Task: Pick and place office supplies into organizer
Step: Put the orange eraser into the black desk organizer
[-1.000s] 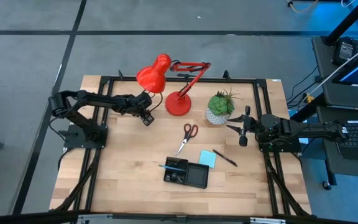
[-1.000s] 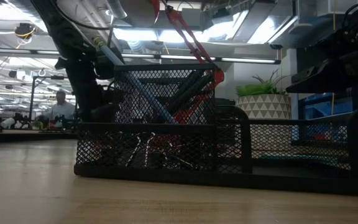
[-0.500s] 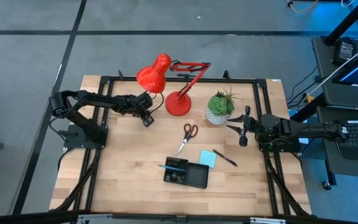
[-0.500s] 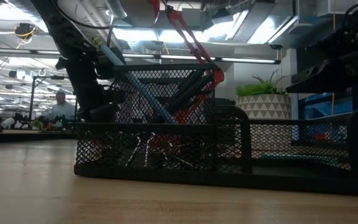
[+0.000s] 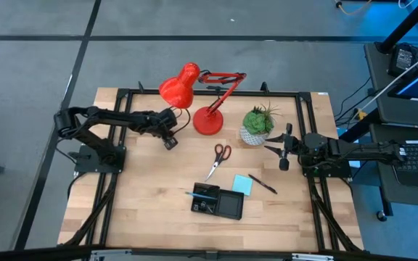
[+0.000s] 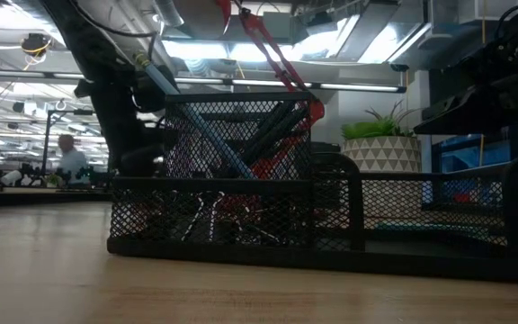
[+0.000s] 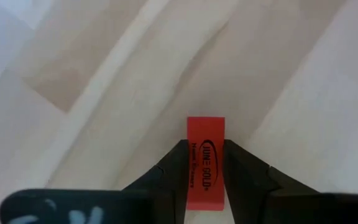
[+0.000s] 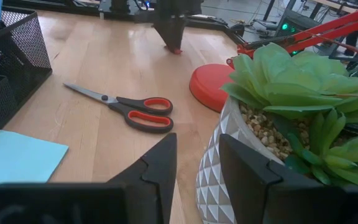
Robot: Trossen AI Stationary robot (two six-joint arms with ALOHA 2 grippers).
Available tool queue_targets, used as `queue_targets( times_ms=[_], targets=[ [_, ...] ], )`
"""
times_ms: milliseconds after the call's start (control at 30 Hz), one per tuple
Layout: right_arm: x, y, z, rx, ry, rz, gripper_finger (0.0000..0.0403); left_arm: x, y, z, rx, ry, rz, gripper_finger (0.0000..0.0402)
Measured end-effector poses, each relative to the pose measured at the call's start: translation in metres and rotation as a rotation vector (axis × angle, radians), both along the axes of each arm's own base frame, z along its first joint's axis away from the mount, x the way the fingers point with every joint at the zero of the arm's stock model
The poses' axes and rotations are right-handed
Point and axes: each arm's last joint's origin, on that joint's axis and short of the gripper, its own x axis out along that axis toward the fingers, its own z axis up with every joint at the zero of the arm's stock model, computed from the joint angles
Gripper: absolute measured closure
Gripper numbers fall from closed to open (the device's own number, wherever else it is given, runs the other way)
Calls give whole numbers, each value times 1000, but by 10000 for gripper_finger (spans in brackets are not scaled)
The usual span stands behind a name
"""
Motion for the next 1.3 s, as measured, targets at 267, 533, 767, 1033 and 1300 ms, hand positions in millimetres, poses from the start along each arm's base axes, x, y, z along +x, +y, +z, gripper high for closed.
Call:
queue_targets(
  times_ms=[267,533,767,1033,1300],
  targets=[
    [0,0,0,0,0,0,280,-2,-13,22,22,-72,-46,322],
    [0,0,0,0,0,0,280,-3,-41,56,-61,-279,-166,323],
    [0,0,0,3,-1,-1,280,-2,-77,85,-122,-488,-350,324],
    [0,0,0,22,-7,-5,280,6,-123,111,-102,-733,-602,324],
    [0,0,0,82,-23,-22,280,14,-174,125,-16,-941,-833,324]
  ],
)
